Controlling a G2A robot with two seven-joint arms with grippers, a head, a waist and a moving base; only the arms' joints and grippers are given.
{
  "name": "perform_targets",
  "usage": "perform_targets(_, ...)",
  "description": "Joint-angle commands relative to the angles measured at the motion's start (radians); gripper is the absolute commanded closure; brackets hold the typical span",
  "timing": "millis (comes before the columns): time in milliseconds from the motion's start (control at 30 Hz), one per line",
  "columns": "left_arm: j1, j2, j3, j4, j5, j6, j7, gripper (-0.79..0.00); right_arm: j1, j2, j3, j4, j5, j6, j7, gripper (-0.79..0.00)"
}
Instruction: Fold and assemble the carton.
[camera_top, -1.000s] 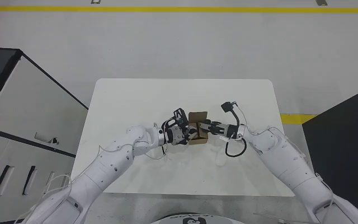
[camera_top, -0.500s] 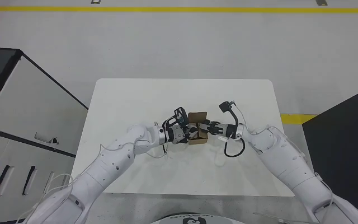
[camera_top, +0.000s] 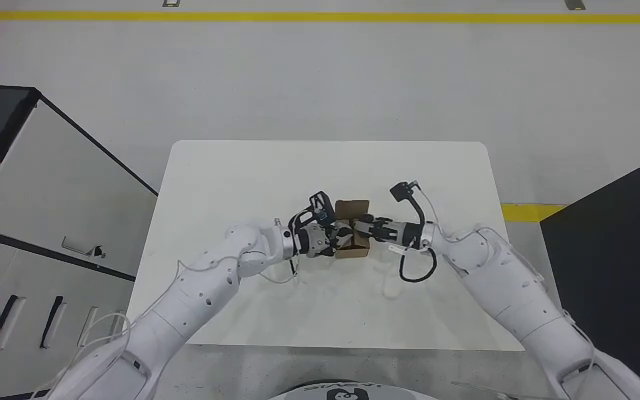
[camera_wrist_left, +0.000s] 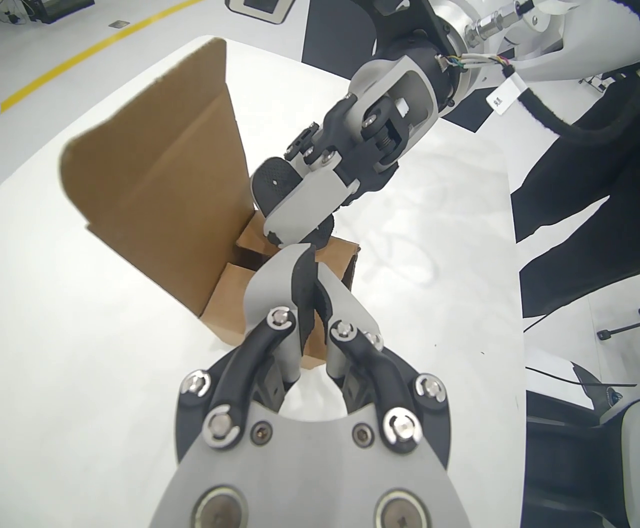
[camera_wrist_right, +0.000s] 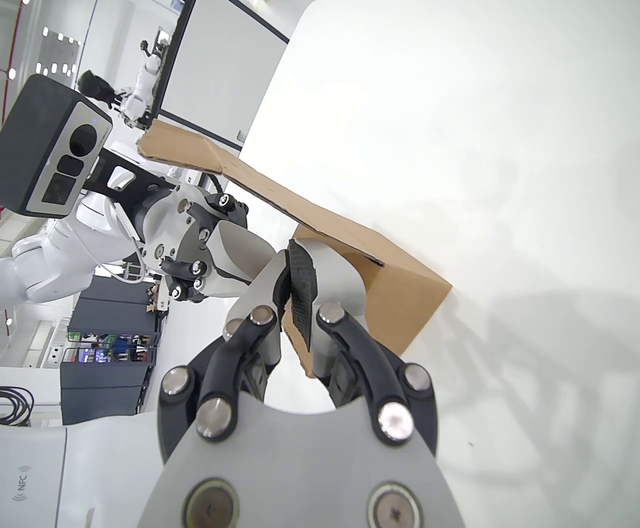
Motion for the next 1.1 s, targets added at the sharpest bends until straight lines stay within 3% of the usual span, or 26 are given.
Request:
perform_targets(0, 0.006, 0.001, -0.005, -0.003, 0.003, -0.002, -0.001, 0.000, -0.005, 0.001, 0.005, -0.005, -0.005, -0.001, 0.000, 0.000)
perform_targets(1067, 0.066, 0.010, -0.056, -0.058, 0.039, 0.000, -0.024, 0.000, -0.051, 0.000, 0.038, -0.048, -0.026, 0.020, 0.011, 0.000)
